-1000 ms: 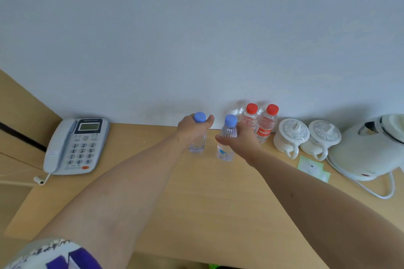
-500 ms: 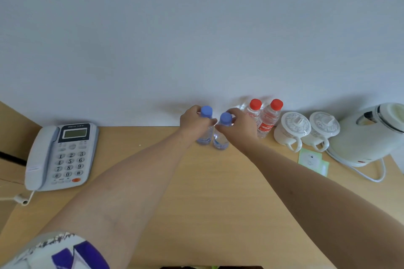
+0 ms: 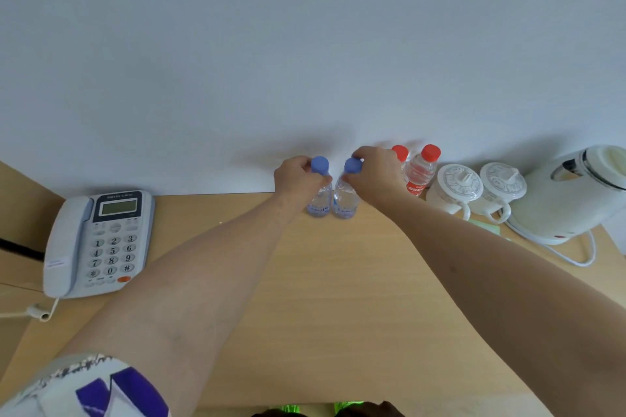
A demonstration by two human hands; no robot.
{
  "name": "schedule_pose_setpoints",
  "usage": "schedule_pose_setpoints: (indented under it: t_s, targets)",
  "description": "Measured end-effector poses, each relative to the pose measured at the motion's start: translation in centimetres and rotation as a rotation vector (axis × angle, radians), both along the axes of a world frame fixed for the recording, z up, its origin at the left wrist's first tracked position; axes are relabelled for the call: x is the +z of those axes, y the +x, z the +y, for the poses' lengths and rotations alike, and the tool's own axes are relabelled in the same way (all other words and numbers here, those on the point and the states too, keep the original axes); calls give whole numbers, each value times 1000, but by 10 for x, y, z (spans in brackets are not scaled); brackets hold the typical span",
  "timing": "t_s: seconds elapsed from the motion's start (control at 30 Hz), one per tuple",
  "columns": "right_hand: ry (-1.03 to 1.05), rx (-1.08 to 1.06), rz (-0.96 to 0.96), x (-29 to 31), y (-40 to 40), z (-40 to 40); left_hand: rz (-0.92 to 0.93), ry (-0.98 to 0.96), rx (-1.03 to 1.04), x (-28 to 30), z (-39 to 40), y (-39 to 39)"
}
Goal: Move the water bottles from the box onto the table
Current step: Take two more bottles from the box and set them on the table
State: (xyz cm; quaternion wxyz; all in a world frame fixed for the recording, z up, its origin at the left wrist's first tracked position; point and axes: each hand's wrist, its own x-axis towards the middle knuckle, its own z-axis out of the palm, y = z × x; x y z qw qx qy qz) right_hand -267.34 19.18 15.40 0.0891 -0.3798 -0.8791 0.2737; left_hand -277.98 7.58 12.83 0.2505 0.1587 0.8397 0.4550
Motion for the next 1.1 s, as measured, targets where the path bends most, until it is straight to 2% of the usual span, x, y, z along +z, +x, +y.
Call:
schedule_pose_setpoints:
  t_s: [0.27,0.57,1.1]
  targets:
    - [23,-85,7,-1,-3,9,10,37,36,-2,11,3]
    - [20,-58,47,-8,-1,16,-22,103,107,-2,24,8]
    - [100,125,-64,2,5,30,-19,108,184,-4,26,19]
